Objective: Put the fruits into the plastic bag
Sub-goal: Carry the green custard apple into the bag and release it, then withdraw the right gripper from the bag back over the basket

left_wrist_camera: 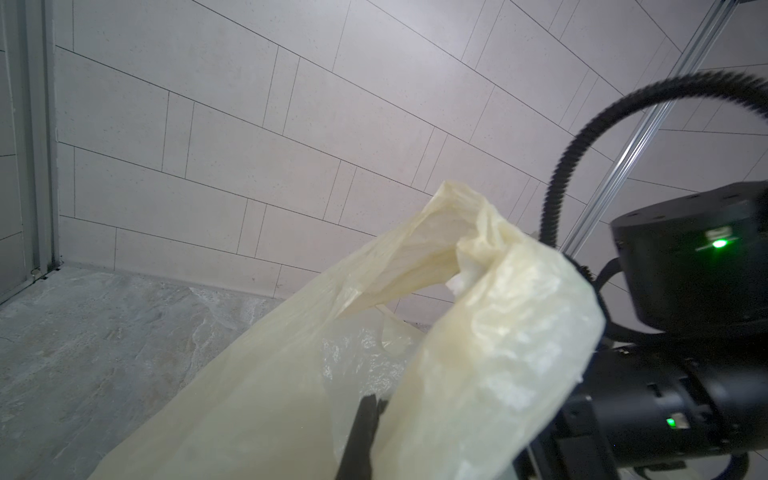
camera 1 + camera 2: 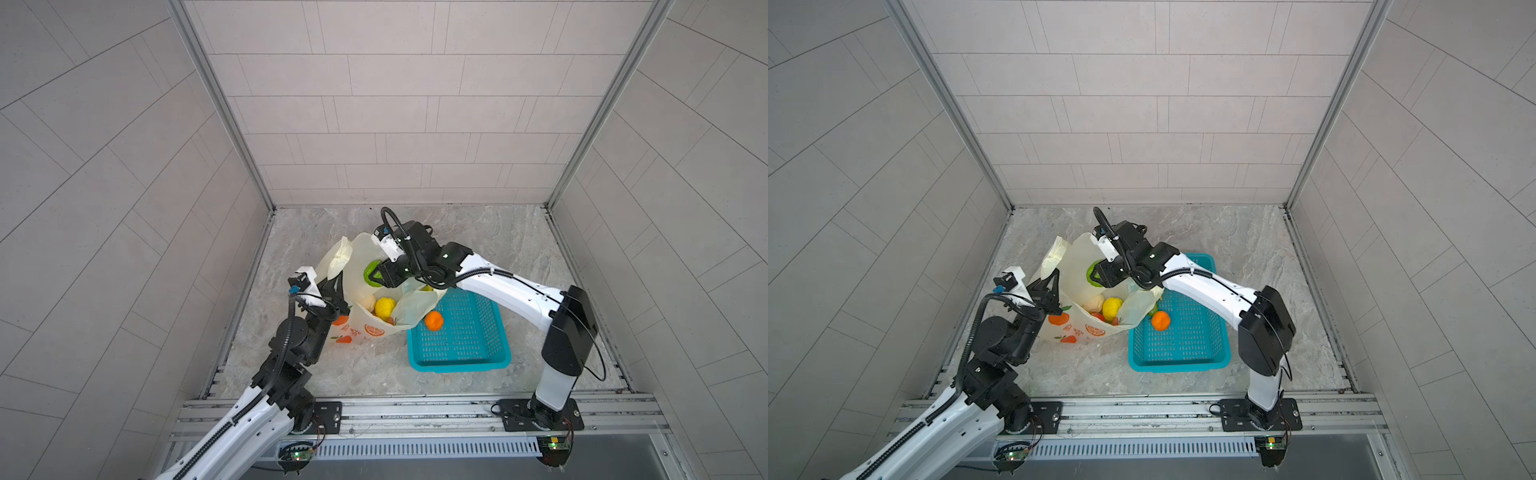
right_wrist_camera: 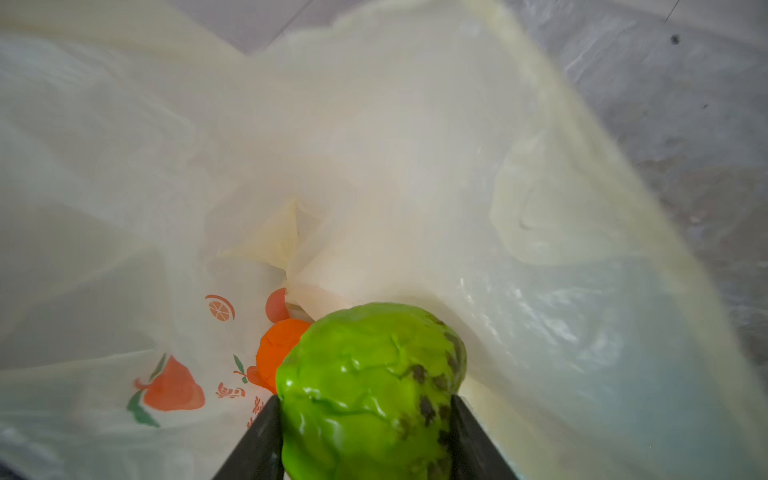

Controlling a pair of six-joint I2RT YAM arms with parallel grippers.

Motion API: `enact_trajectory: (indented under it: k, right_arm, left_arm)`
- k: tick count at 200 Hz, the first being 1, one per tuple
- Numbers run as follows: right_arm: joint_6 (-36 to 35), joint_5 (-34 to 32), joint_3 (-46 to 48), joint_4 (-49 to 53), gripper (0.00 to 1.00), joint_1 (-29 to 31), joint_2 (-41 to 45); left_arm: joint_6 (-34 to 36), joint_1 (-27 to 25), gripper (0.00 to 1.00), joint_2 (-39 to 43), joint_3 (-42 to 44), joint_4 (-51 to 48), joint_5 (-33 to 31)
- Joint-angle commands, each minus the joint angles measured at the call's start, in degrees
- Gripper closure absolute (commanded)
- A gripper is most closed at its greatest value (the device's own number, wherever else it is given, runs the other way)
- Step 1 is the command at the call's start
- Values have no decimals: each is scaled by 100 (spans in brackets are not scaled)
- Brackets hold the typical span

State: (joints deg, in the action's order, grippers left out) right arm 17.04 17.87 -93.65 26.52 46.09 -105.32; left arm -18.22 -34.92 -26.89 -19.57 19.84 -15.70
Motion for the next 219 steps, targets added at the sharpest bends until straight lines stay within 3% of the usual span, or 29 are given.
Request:
enact_trajectory:
  k: [1, 25, 46, 86, 131, 186, 219]
  right_arm:
    - [130, 59, -460, 48, 46, -12, -271]
    - [150, 64, -781, 226, 31, -12, -515]
    - [144, -79, -711, 247, 25, -13, -415]
    - [-28, -388, -416, 283, 23, -130, 152]
    - [-144, -541, 15, 283, 23, -774, 1372]
    - [1035, -1362, 1891, 129, 23, -2440, 3120]
    - [1074, -1208, 3171, 95, 24, -2416, 3495]
  left_arm:
    - [-17, -33, 100, 64, 41, 116, -11]
    - [-7, -29, 100, 91, 39, 96, -24]
    - [20, -35, 100, 126, 37, 65, -54]
    - [30, -21, 100, 127, 43, 56, -76]
    - [19, -26, 100, 119, 49, 27, -127]
    - [6, -32, 100, 21, 89, 130, -165]
    - [-3, -31, 100, -98, 94, 263, -137]
